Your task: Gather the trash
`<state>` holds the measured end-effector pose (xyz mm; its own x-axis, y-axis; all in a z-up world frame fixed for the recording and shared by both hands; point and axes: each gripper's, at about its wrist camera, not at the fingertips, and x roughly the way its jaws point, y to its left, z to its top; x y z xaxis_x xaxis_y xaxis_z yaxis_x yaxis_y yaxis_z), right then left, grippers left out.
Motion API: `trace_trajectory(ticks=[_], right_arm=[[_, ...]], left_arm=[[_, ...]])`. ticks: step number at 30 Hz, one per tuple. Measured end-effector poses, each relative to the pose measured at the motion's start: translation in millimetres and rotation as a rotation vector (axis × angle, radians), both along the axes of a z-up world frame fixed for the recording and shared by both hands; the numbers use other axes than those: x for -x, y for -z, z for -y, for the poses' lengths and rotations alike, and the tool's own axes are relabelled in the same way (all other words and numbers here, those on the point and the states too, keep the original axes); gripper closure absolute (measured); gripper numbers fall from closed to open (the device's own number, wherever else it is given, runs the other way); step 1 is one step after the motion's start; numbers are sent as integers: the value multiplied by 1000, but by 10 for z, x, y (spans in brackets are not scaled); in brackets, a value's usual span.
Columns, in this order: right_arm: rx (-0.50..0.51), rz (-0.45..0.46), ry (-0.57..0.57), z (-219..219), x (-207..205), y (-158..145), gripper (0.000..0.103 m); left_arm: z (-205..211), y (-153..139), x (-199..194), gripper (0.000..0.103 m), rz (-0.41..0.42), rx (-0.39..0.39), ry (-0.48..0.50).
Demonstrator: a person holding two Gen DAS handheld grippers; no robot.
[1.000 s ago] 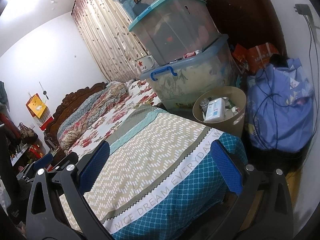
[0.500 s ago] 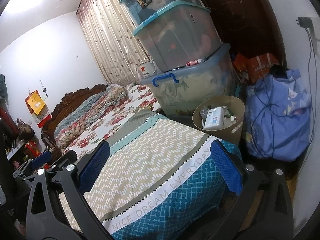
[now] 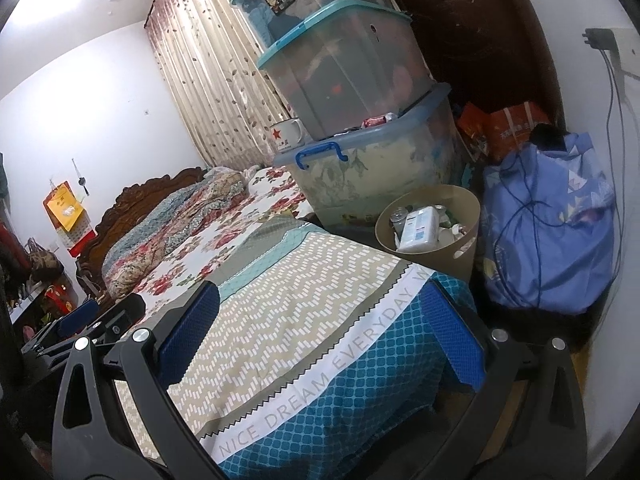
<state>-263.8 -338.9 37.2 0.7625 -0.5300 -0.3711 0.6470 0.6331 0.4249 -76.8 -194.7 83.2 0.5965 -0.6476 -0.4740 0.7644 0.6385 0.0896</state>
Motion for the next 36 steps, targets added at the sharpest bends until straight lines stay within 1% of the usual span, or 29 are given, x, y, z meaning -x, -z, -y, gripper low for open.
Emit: trace_trajectory(ticks=[6, 13, 25, 36], right_arm=[[-30, -24, 13, 50, 3, 24, 3], [-7, -44, -11, -39, -64, -4, 3], [-18, -52, -34, -68, -105, 6, 3], [-22, -55, -37, -57, -132, 27, 3]], left_arm=[[-26, 23, 3, 9, 9, 8, 2], [-97, 22, -38, 9, -11, 15, -7], [-150, 1, -34, 9, -4, 16, -25], [-160, 13, -56, 9, -17, 16, -25]])
